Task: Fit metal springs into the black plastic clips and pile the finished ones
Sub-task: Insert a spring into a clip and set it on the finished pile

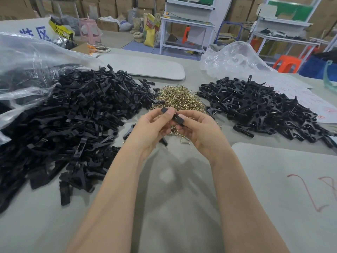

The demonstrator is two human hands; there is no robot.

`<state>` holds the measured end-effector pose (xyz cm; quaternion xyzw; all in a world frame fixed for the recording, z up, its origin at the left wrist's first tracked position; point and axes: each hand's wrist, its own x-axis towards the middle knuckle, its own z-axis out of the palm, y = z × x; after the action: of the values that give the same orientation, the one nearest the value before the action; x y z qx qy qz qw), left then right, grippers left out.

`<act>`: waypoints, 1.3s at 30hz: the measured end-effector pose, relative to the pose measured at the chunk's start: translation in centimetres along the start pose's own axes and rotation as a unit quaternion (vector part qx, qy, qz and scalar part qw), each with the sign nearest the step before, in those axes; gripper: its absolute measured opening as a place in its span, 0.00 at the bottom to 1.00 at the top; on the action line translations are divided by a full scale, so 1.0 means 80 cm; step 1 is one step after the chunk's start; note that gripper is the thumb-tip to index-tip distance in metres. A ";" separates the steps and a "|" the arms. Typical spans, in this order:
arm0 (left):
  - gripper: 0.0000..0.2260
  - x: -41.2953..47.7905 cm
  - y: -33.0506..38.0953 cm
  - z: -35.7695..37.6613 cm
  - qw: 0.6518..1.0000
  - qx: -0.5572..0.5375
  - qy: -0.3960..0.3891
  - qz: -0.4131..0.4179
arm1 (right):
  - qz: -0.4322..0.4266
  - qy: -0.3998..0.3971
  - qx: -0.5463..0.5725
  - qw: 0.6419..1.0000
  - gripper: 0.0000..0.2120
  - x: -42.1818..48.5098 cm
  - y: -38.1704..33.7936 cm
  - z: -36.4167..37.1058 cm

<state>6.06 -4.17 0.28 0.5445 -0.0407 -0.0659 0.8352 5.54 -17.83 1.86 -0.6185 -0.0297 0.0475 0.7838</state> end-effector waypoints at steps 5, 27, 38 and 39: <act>0.03 0.004 0.003 -0.002 0.981 -0.152 0.113 -0.031 | -0.029 0.141 -0.286 0.947 0.07 0.004 0.005 -0.017; 0.03 0.001 0.009 -0.006 0.927 -0.330 0.143 -0.108 | 0.061 0.042 -0.577 0.813 0.07 0.006 0.022 -0.008; 0.02 0.005 -0.003 0.005 0.965 -0.233 0.104 -0.066 | -0.079 0.177 -0.057 0.979 0.05 0.007 0.004 -0.013; 0.03 0.004 -0.004 0.007 0.975 -0.192 0.096 -0.050 | -0.075 0.177 -0.015 0.981 0.05 0.006 0.003 -0.011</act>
<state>6.25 -4.85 0.21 0.3795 0.0805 -0.0610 0.9196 6.14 -18.59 1.43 -0.6250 0.0622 -0.1218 0.7686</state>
